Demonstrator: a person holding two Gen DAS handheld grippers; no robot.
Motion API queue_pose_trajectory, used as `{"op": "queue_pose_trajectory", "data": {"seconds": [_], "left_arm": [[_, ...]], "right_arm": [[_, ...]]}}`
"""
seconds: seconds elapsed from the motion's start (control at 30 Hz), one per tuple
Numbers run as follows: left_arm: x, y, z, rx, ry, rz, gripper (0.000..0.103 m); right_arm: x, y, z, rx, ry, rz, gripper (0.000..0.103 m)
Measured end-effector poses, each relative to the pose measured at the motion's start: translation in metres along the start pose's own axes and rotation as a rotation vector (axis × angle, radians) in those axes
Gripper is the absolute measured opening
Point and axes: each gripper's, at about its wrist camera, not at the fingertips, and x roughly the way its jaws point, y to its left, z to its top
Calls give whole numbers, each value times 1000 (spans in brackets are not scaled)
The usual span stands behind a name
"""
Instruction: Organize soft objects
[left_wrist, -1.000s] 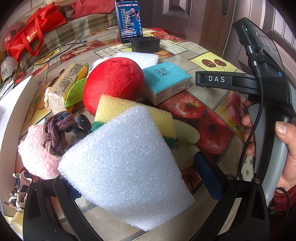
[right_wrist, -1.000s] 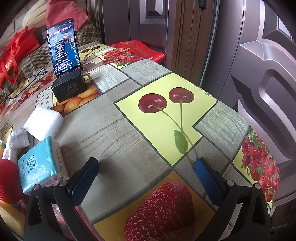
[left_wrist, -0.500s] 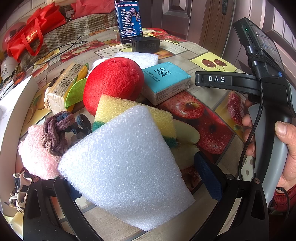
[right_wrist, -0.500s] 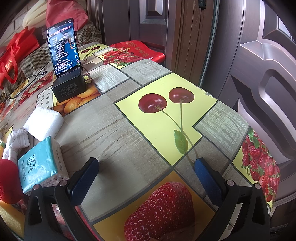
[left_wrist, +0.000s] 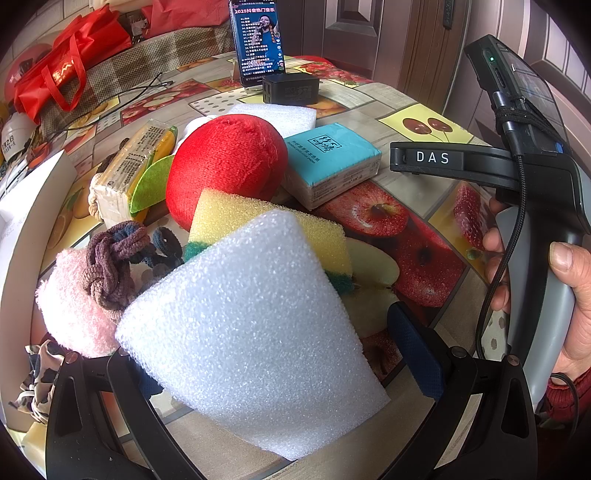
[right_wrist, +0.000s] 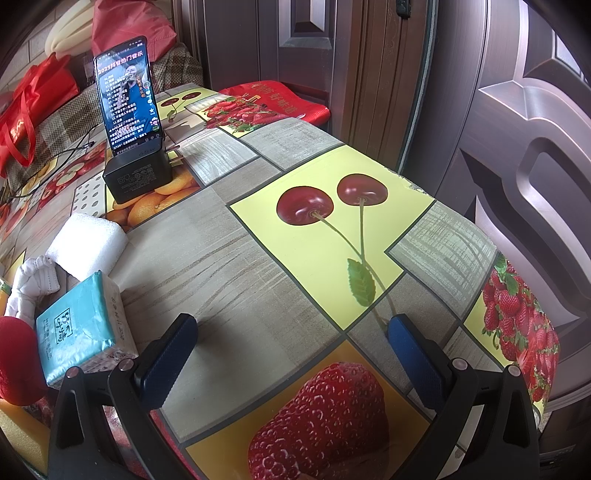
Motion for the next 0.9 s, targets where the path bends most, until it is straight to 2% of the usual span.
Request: {"op": "queue_pose_trajectory", "data": {"seconds": [0.73, 0.83, 0.9], "left_arm": [[0, 0, 0, 0, 0, 0, 103], [0, 0, 0, 0, 0, 0, 103], [-1, -1, 0, 1, 2, -2, 103]], "right_arm": [[-1, 0, -1, -5, 1, -4, 103], [-2, -3, 0, -31, 0, 43, 103], [-6, -8, 0, -45, -15, 134, 103]]}}
